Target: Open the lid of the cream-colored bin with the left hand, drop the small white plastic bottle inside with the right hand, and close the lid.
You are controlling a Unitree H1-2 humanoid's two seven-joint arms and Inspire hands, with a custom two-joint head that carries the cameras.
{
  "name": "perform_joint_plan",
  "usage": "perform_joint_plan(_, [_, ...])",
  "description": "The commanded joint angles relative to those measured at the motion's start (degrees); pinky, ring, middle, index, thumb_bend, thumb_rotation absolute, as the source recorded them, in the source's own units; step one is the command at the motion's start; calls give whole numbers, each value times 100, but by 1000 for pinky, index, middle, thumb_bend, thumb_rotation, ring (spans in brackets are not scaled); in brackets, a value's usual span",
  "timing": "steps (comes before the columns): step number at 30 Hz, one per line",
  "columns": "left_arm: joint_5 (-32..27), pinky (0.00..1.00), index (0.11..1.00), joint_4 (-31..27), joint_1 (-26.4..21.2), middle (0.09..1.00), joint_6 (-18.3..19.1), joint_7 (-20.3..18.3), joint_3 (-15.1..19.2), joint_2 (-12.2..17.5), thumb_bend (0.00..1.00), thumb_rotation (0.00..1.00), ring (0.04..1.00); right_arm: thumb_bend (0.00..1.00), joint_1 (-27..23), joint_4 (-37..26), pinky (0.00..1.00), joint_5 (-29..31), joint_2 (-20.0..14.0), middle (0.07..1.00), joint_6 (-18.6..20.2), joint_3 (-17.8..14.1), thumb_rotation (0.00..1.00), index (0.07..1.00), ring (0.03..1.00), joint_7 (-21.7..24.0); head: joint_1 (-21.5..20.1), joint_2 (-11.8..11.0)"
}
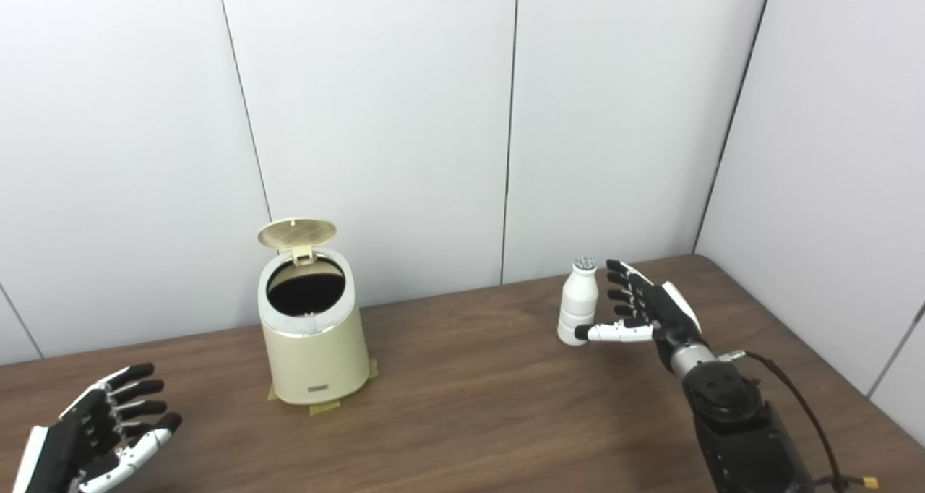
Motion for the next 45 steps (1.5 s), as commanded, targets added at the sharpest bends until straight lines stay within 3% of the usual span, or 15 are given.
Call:
perform_joint_plan(1, [-50, 524, 755, -176, -259, 705, -119, -26, 1, 50, 574, 0, 637, 805, -315, -66, 839, -54, -110, 911, -144, -2, 104, 893, 872, -100, -7, 1])
perform_joint_plan(10, [16, 499, 752, -34, -310, 697, -219, -29, -34, 101, 577, 0, 621, 807, -510, 395, 752, -132, 21, 852, -619, 163, 83, 860, 806, -100, 21, -7])
perform_joint_plan(21, [-76, 513, 758, 35, -300, 708, -230, -122, -33, 102, 568, 0, 634, 821, -609, 345, 797, -1, 296, 854, -599, 70, 52, 840, 829, -228, 9, 6])
perform_joint_plan(23, [-91, 511, 756, 29, -295, 708, -233, -136, -29, 99, 570, 0, 632, 812, -615, 301, 763, 21, 355, 848, -607, 22, 29, 834, 810, -305, 11, 30])
perform_joint_plan(24, [-111, 514, 756, 27, -295, 708, -228, -144, -24, 94, 568, 0, 634, 810, -628, 330, 713, -10, 392, 834, -734, 2, 15, 824, 785, -406, 11, 30])
perform_joint_plan(26, [-119, 515, 754, 16, -291, 707, -215, -144, -18, 82, 569, 0, 633, 779, -673, 475, 510, -108, 447, 726, -1059, -23, 3, 736, 639, -664, 19, 40])
perform_joint_plan(27, [-122, 512, 754, 18, -291, 704, -218, -146, -16, 80, 568, 0, 630, 654, -703, 583, 429, -205, 457, 587, -1228, -17, 1, 639, 534, -823, 19, 40])
perform_joint_plan(28, [-117, 507, 754, 18, -290, 702, -221, -147, -16, 81, 565, 0, 625, 589, -731, 691, 371, -248, 462, 509, -1375, -18, 0, 585, 451, -927, 20, 43])
perform_joint_plan(30, [-152, 512, 757, 21, -286, 704, -222, -164, -7, 77, 564, 0, 629, 535, -768, 812, 312, -303, 496, 443, -1603, -40, 0, 535, 367, -1127, 20, 43])
perform_joint_plan(36, [-129, 514, 758, 45, -300, 706, -223, -165, -3, 89, 568, 0, 635, 514, -760, 694, 314, -277, 589, 483, -1873, -91, 0, 527, 380, -1337, 28, 79])
perform_joint_plan(40, [-86, 518, 759, 56, -311, 712, -240, -151, -14, 100, 570, 0, 642, 510, -686, 340, 327, -289, 625, 485, -1708, -91, 0, 544, 378, -1357, 27, 79])
perform_joint_plan(45, [-121, 512, 752, 45, -316, 709, -216, -153, -9, 78, 568, 0, 638, 509, -639, 134, 326, -297, 642, 479, -1862, -81, 0, 552, 374, -1316, 92, 89])
